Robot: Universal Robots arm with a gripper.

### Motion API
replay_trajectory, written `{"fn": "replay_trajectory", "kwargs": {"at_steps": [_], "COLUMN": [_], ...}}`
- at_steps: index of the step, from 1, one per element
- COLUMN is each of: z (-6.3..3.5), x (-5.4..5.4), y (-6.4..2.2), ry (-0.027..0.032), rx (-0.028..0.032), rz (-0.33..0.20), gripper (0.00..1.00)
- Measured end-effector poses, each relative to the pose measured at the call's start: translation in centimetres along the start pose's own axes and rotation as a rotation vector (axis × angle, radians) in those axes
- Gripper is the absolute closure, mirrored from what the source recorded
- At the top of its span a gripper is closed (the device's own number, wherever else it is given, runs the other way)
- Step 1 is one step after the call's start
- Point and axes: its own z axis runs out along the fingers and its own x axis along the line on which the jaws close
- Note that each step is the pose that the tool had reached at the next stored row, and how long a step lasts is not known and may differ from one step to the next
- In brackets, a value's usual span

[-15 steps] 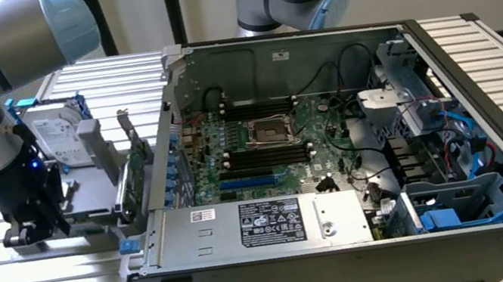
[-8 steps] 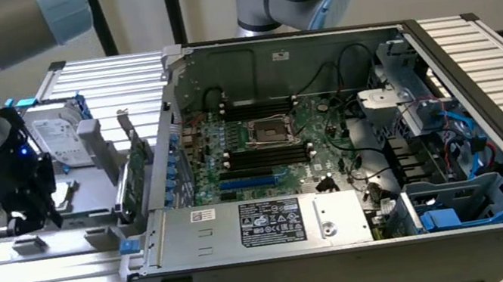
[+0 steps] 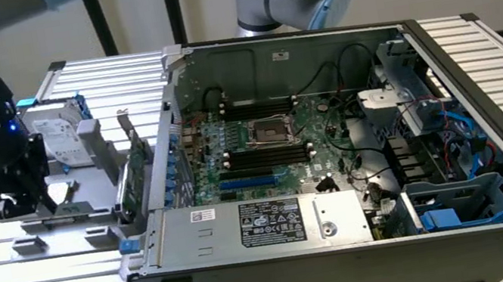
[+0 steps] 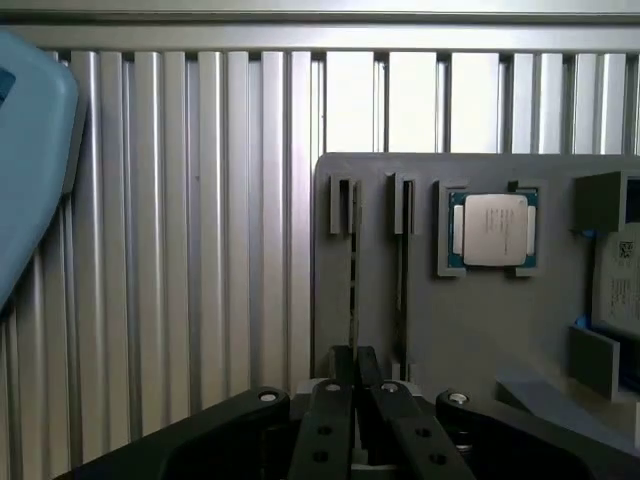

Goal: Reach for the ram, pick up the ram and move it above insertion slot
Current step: 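Pick up the ram and move it above insertion slot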

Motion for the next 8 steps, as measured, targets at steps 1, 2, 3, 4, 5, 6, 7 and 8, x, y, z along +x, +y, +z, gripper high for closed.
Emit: {"fn": "replay_trajectory", "kwargs": {"at_steps": [1, 2, 3, 4, 5, 6, 7, 8], "z": [-0.47, -0.93, -1.42, -1.85, -2.34, -2.78, -3.23, -3.7], "x": [0.0, 0.0, 0.0, 0.0, 0.0, 0.0, 0.0, 0.0], "y": [-0.18, -0.36, -0.57, -0.75, -0.95, -1.14, -1.34, -1.54], "ry": [-0.0015, -0.0032, -0.0046, -0.0061, -0.0077, -0.0091, -0.0109, -0.0126], "rx": [-0.0001, -0.0001, -0.0004, -0.0005, -0.0007, -0.0009, -0.0008, -0.001], "rz": [-0.004, -0.007, -0.01, -0.013, -0.017, -0.02, -0.023, -0.026], "gripper": [0.87, 0.87, 0.87, 0.87, 0.87, 0.87, 0.87, 0.87]}}
